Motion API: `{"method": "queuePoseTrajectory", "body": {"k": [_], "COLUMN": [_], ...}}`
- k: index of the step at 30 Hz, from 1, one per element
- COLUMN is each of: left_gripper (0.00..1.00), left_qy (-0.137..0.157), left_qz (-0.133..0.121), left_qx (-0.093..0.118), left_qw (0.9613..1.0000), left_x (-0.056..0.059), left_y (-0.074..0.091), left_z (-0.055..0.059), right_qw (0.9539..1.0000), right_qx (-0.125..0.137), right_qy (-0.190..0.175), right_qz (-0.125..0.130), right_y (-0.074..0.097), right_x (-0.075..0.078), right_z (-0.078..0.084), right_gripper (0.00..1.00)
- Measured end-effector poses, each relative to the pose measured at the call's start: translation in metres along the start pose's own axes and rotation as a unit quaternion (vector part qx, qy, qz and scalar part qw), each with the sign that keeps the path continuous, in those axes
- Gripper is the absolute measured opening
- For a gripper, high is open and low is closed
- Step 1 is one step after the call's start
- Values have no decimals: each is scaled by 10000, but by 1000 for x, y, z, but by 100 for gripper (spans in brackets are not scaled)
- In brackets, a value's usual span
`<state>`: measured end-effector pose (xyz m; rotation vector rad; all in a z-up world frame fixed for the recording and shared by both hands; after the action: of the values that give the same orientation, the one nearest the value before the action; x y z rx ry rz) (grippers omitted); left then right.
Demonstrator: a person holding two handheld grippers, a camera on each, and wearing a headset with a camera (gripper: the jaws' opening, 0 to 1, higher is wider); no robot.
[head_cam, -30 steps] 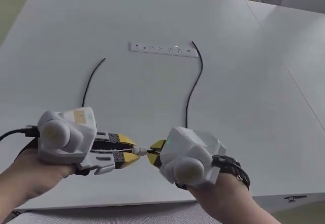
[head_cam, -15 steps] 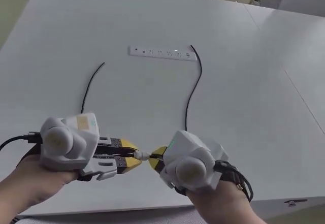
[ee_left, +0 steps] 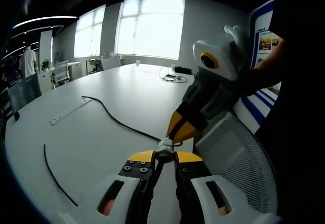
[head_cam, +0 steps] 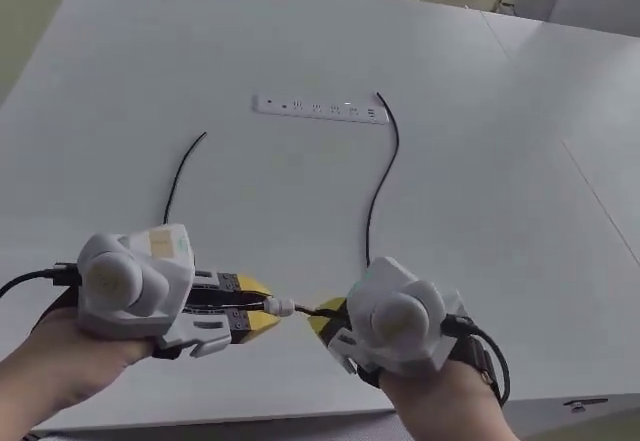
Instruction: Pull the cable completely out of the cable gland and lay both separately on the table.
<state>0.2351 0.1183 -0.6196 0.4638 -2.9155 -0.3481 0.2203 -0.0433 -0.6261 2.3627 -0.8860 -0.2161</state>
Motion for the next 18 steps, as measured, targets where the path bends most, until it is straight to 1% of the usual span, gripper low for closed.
{"method": "queuePoseTrajectory", "body": {"k": [3,4,6,9,10,13,15,18], "left_gripper": [15,15,15,15,15,15,15,15], "left_qy": [6,8,9,13,8,10,7,4], "left_qz": [-6,-7,-8,-5,-2,-7,-8,-8], "left_qx": [10,10,18,11,7,14,5,-7], "left_qw": [10000,10000,10000,10000,10000,10000,10000,10000], "left_x": [1,1,2,2,2,3,3,3], "left_y": [-1,-1,-2,-2,-2,-2,-3,-3], "left_z": [0,0,0,1,1,1,1,1], "right_qw": [9997,9997,9989,9982,9976,9963,9954,9952], "right_qx": [-44,-46,-92,-166,-180,-175,-217,-218], "right_qy": [-222,-243,-426,-522,-627,-799,-893,-927], "right_qz": [87,92,168,229,247,274,265,231], "right_y": [1,2,2,3,3,4,3,3], "right_x": [4,5,8,10,10,12,11,10], "right_z": [5,6,11,16,17,19,21,22], "right_gripper": [0,0,0,0,0,0,0,0]}}
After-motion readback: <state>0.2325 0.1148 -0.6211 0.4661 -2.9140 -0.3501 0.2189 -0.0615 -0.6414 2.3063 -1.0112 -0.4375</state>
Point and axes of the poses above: the centre of the closed fingertips' face, and the gripper's own axes: y roughly backward along the fingers, x roughly to its right, z roughly out of its underside, the point moved 9 cm from there along y, roughly backward along the fingers, and after that the axes turned 11 degrees about x, right-handed, at the moved point
